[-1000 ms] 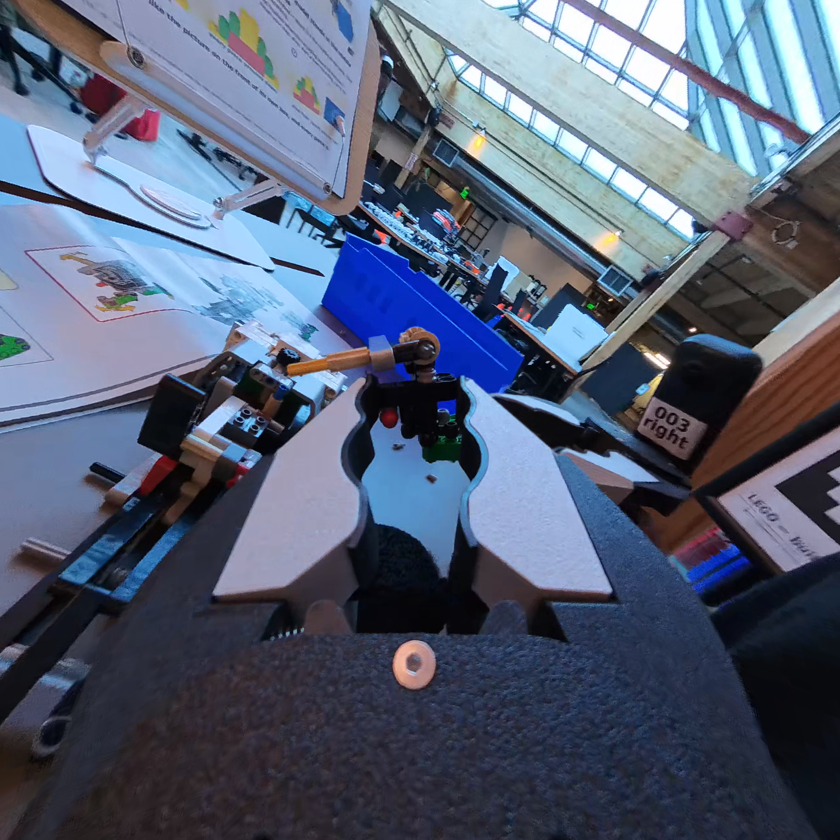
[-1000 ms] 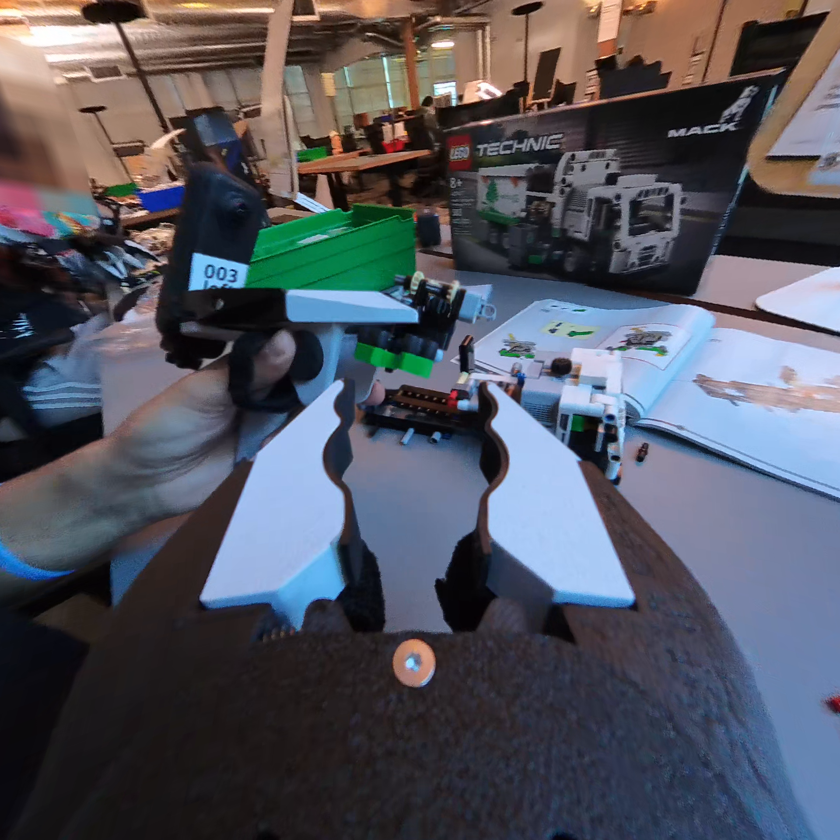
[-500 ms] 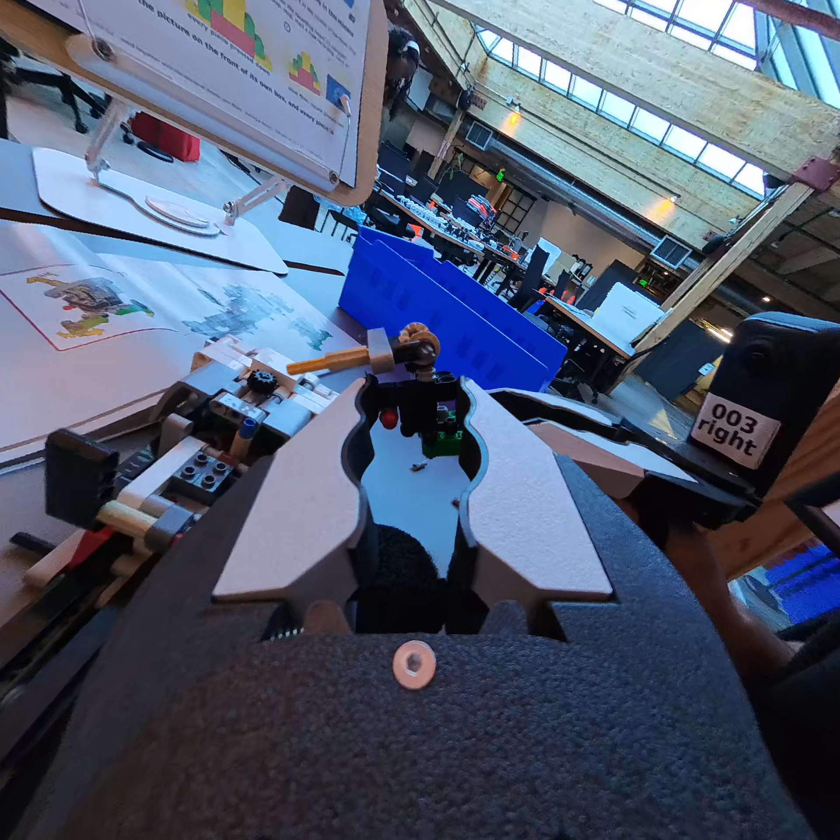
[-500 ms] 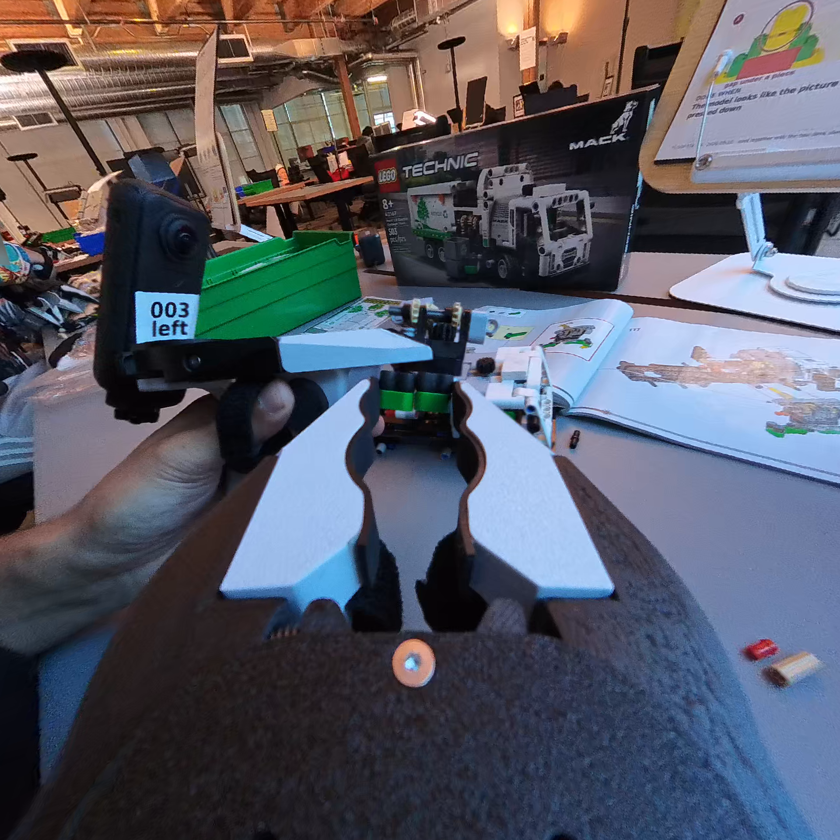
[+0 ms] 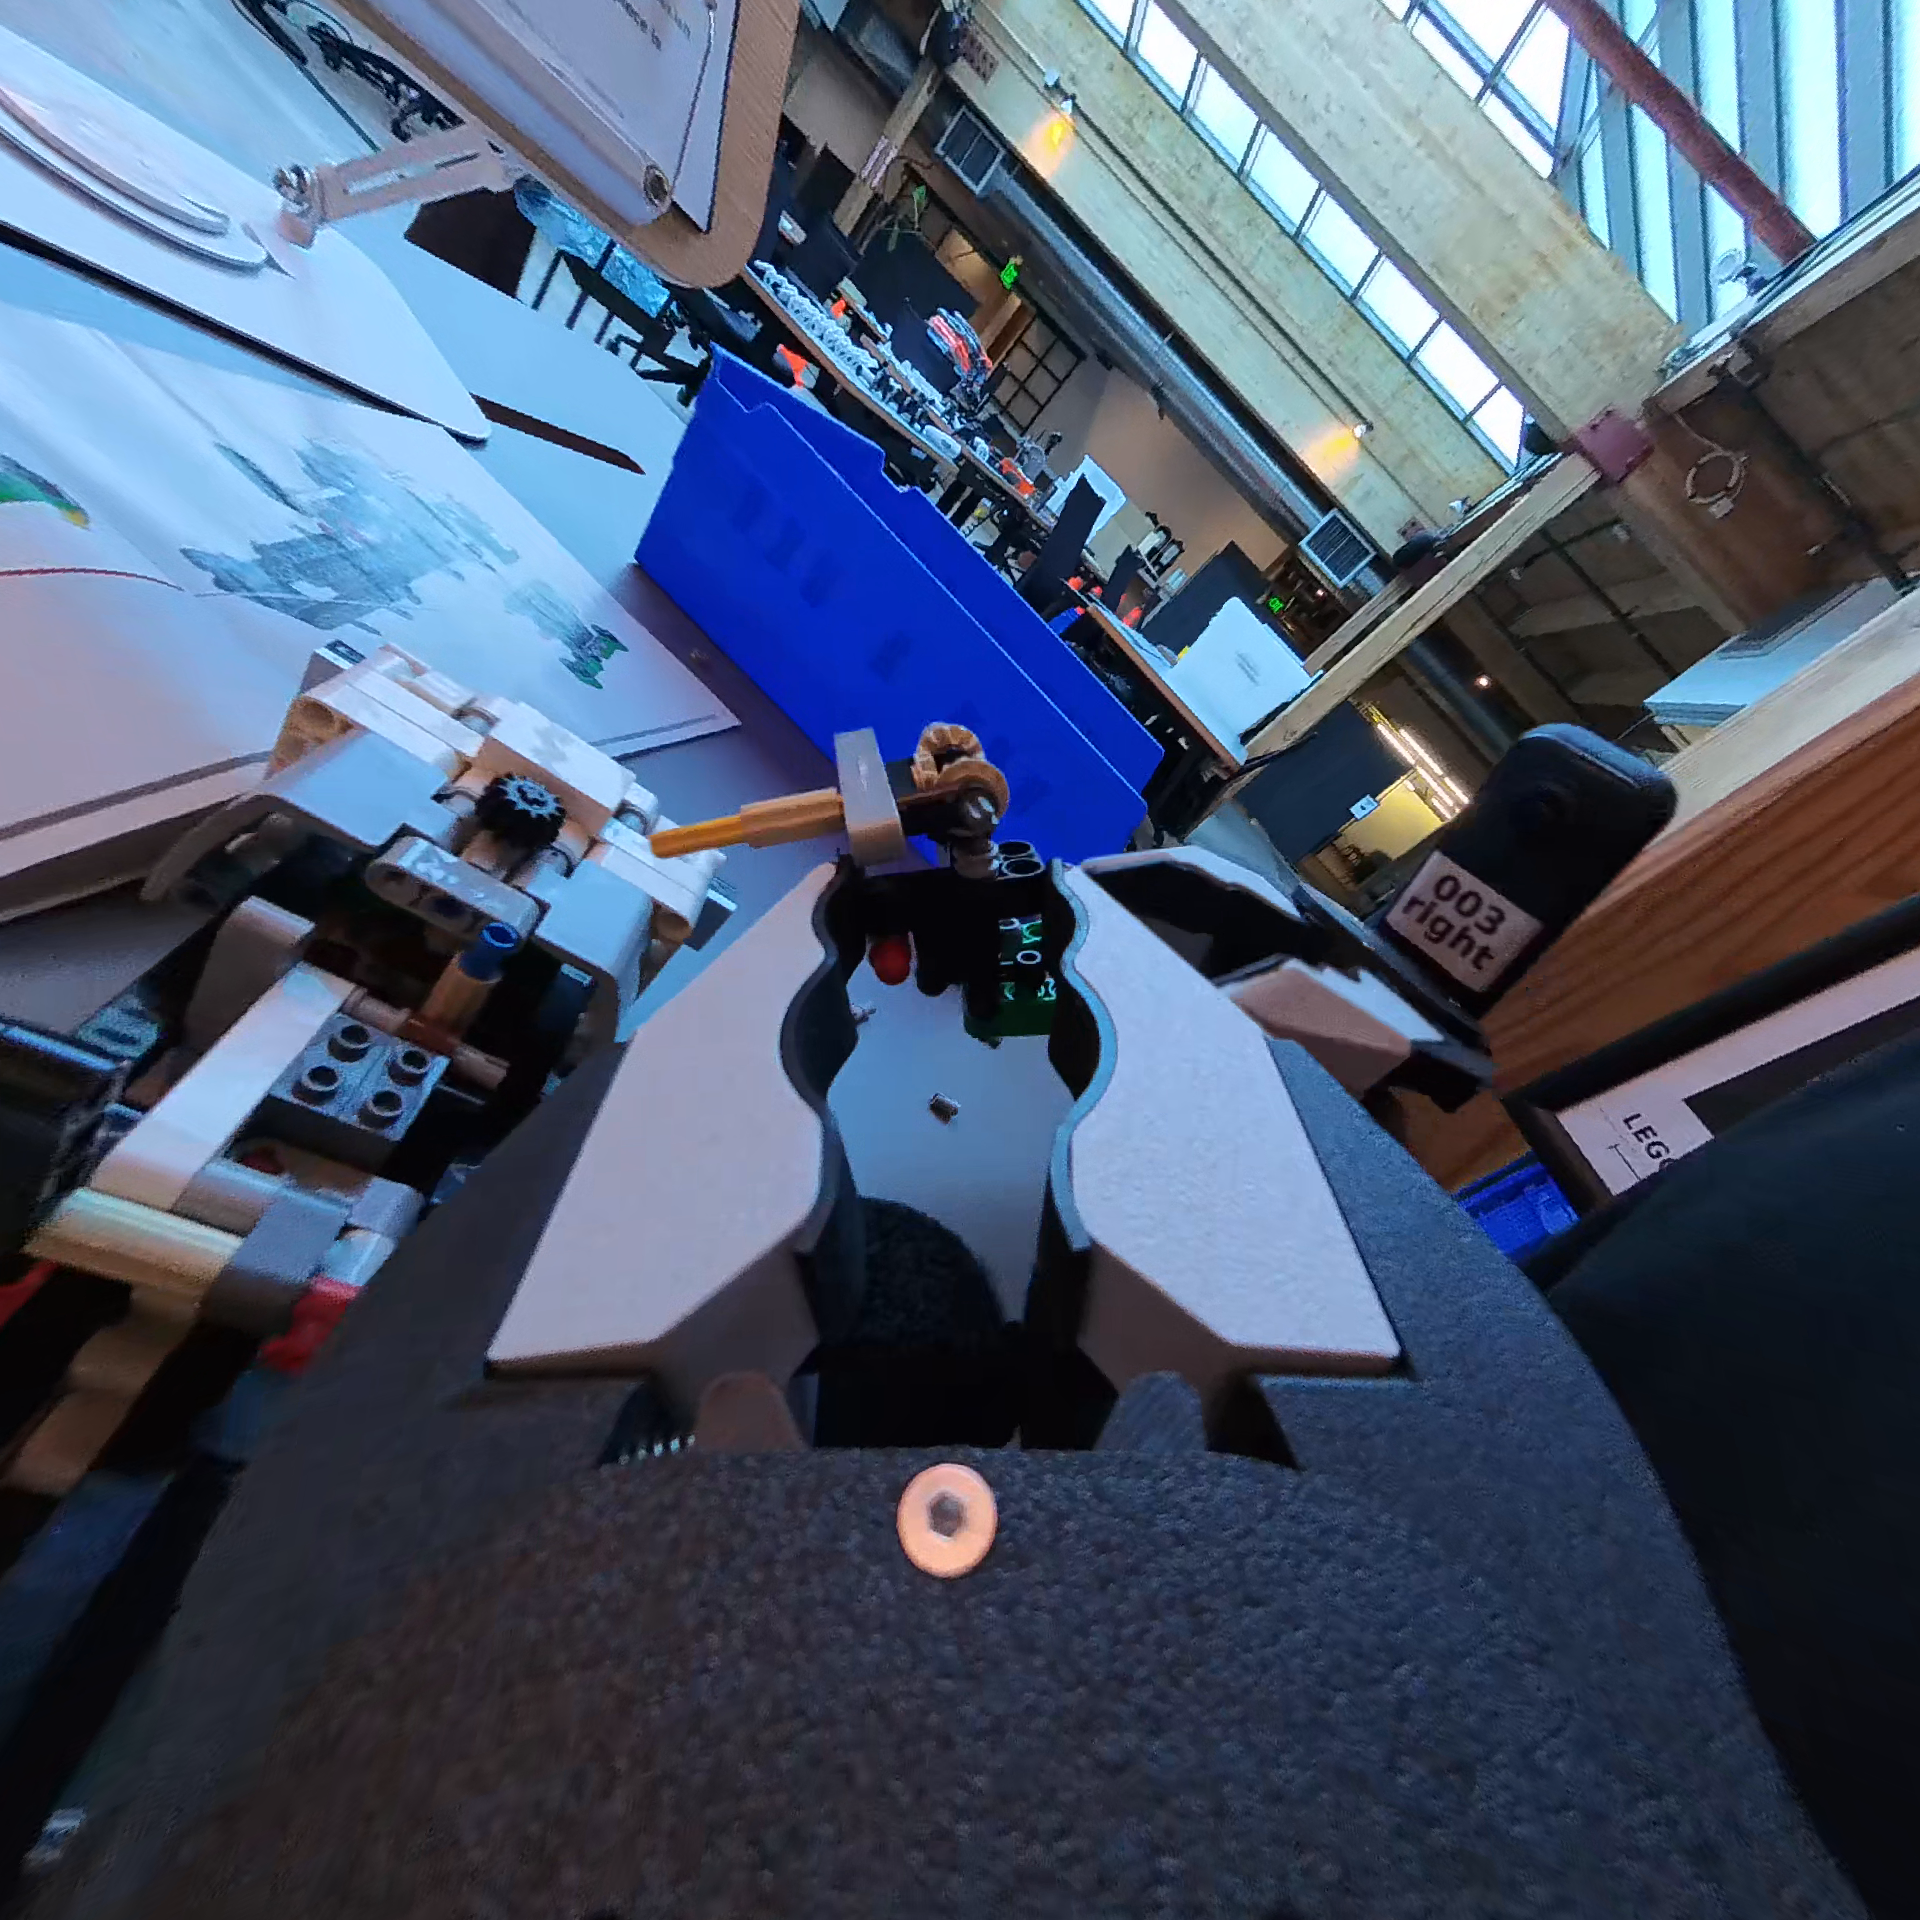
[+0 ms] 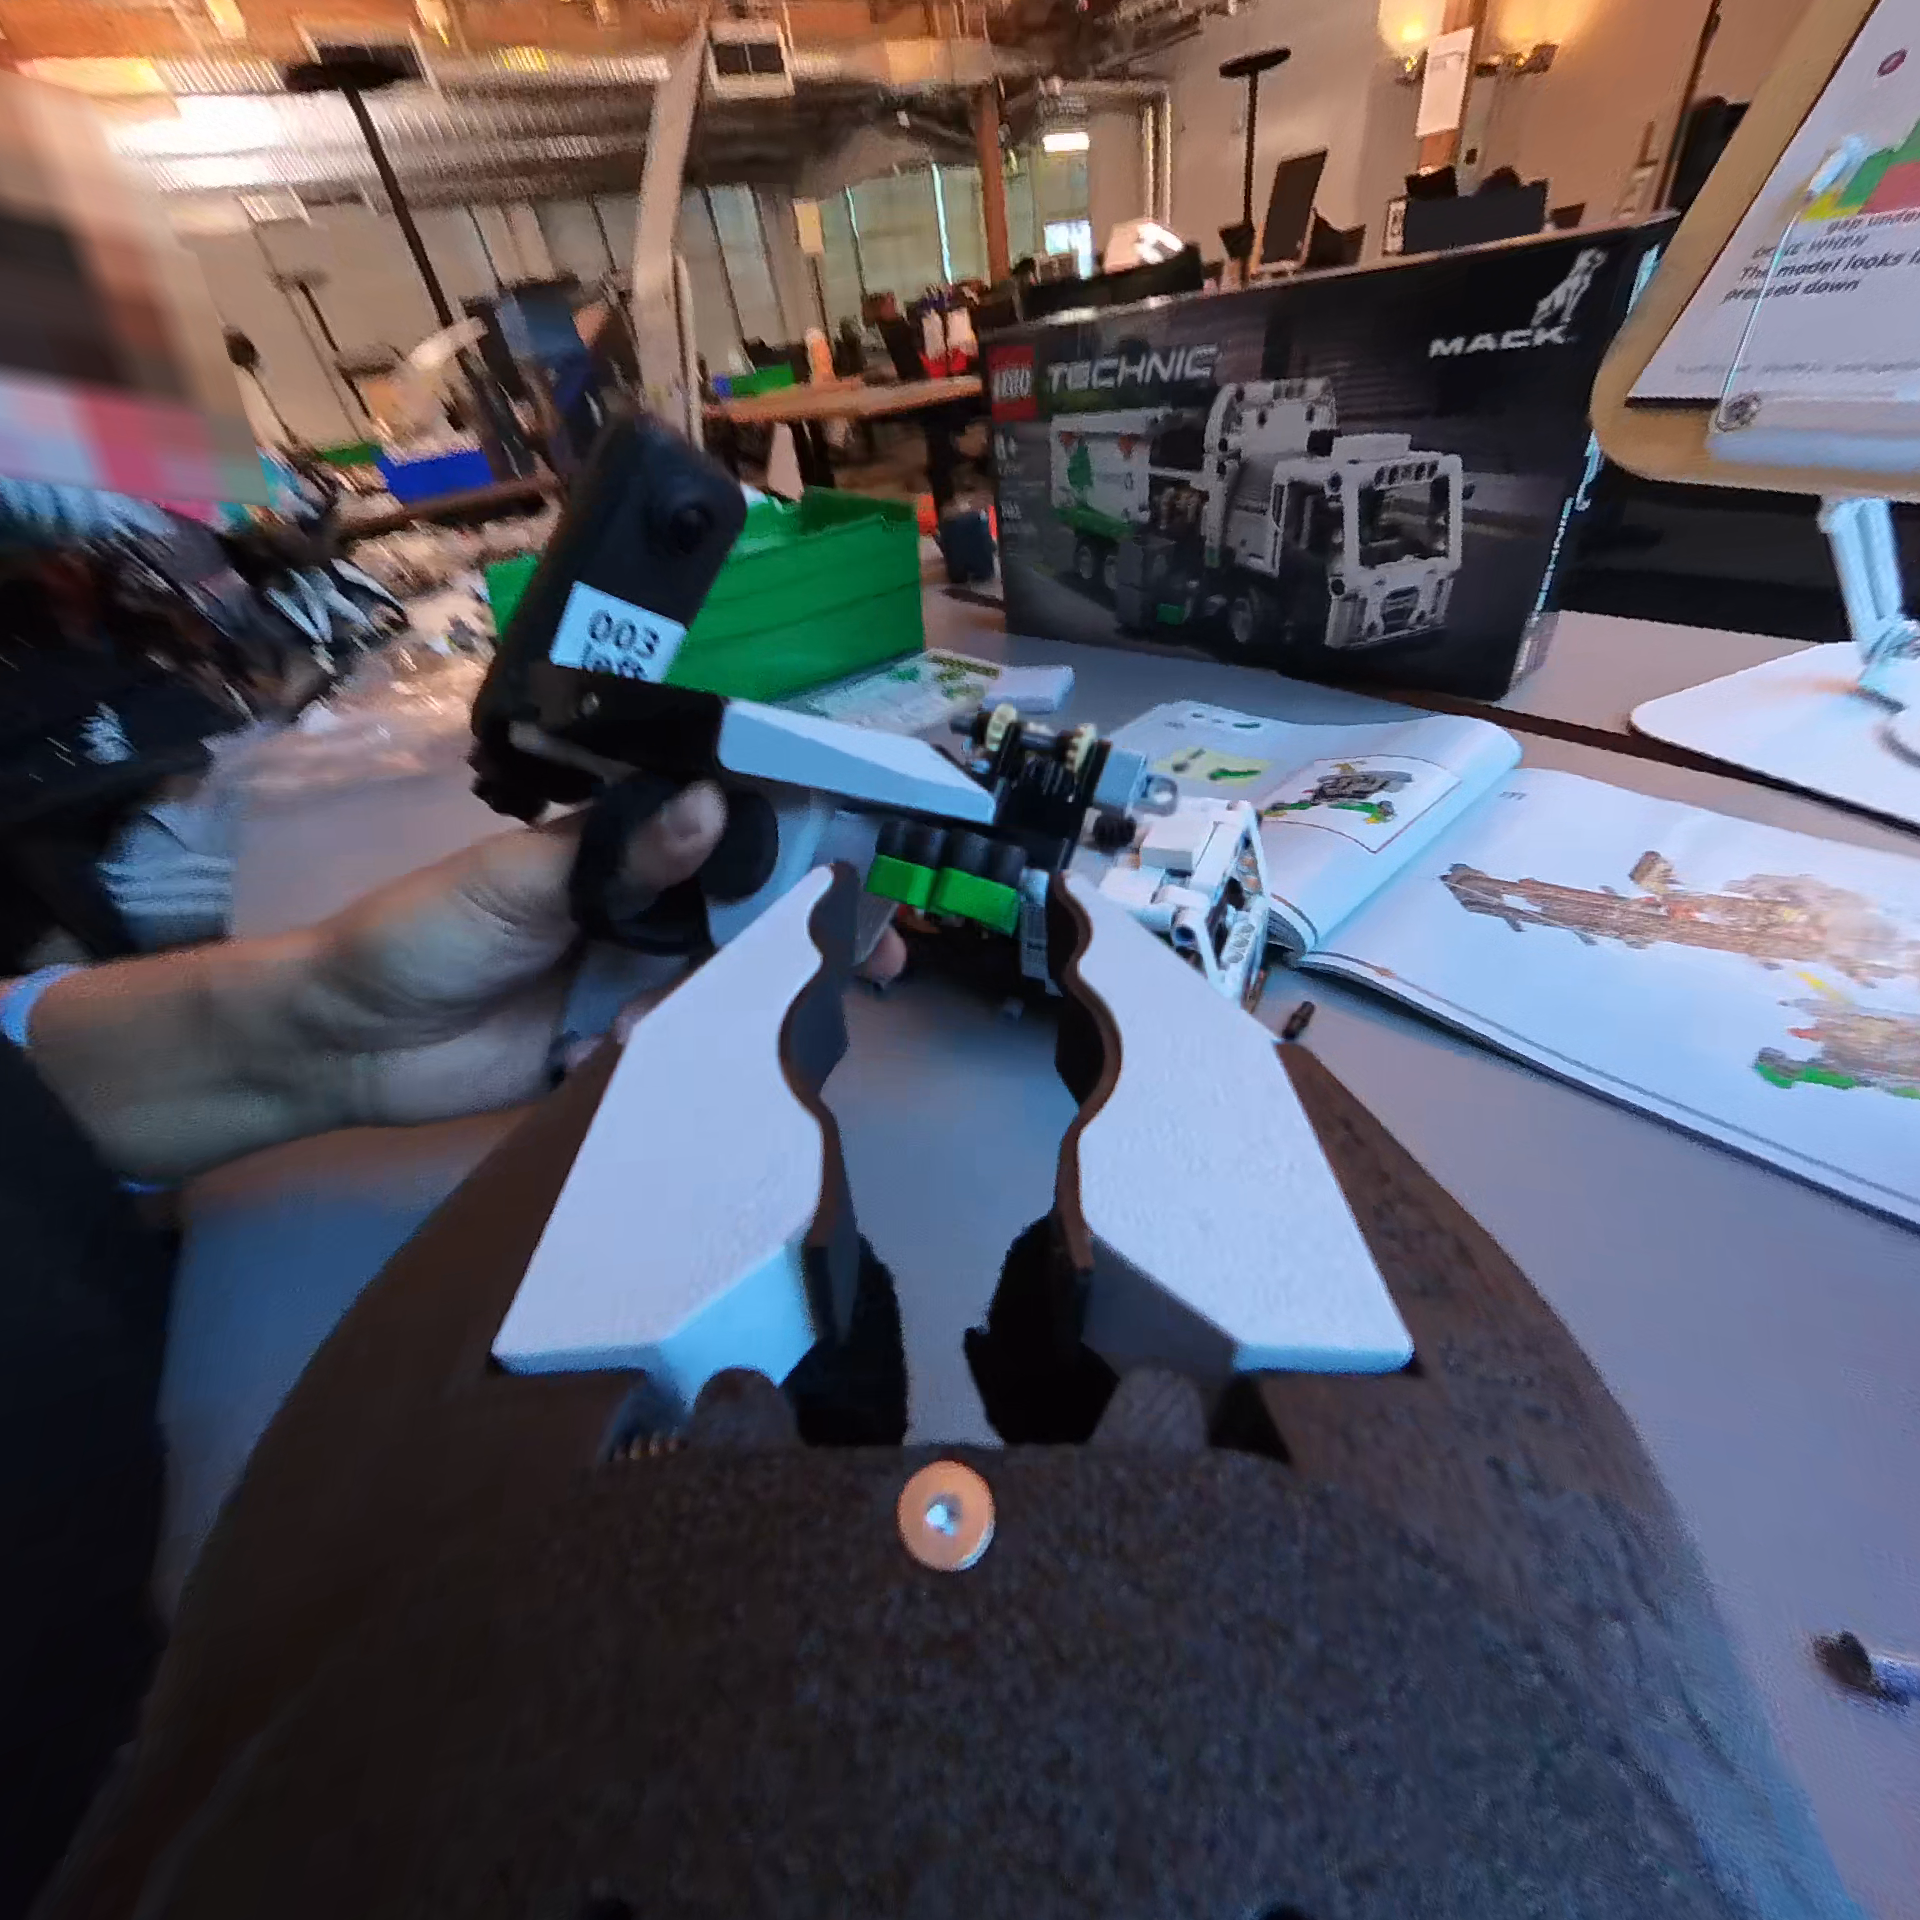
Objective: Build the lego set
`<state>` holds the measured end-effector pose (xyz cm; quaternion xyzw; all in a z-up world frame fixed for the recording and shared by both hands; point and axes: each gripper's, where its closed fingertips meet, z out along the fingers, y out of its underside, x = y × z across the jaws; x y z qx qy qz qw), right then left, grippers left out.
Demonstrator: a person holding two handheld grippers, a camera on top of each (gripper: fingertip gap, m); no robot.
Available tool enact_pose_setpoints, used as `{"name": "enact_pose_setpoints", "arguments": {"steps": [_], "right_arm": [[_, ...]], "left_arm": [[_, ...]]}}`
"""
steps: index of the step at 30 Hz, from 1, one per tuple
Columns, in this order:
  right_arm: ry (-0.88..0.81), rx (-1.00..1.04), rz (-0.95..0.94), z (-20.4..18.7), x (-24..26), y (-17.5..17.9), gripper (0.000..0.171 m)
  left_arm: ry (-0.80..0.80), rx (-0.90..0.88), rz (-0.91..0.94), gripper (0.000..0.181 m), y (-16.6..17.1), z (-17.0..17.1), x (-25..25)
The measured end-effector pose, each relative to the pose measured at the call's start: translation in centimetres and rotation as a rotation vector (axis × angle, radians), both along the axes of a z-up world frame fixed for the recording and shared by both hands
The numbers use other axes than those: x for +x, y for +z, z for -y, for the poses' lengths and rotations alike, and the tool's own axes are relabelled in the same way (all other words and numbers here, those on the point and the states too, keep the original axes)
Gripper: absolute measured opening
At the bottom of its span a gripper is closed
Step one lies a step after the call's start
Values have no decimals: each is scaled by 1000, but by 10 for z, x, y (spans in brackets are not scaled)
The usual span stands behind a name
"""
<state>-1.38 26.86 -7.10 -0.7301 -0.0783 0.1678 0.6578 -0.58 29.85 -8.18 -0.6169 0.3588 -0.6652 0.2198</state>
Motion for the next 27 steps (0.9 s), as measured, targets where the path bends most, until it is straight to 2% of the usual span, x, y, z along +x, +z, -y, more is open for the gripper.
{"name": "enact_pose_setpoints", "arguments": {"steps": [6, 12, 17, 24, 27], "right_arm": [[6, -3, -97, 2, 9, 7, 34], [83, 21, -174, 11, -3, 18, 14], [84, 40, -243, 20, 6, 25, 11], [85, 18, -218, 22, 2, 19, 17], [128, 46, -246, 27, -4, 26, 26]], "left_arm": [[-14, -28, 41, 31, 7, 4, -2], [-91, -60, 102, 31, 19, 21, -9], [-180, -128, 156, 30, 28, 33, -19], [-182, -72, 123, 30, 26, 41, -22], [-140, -50, 99, 31, 22, 38, -22]]}}
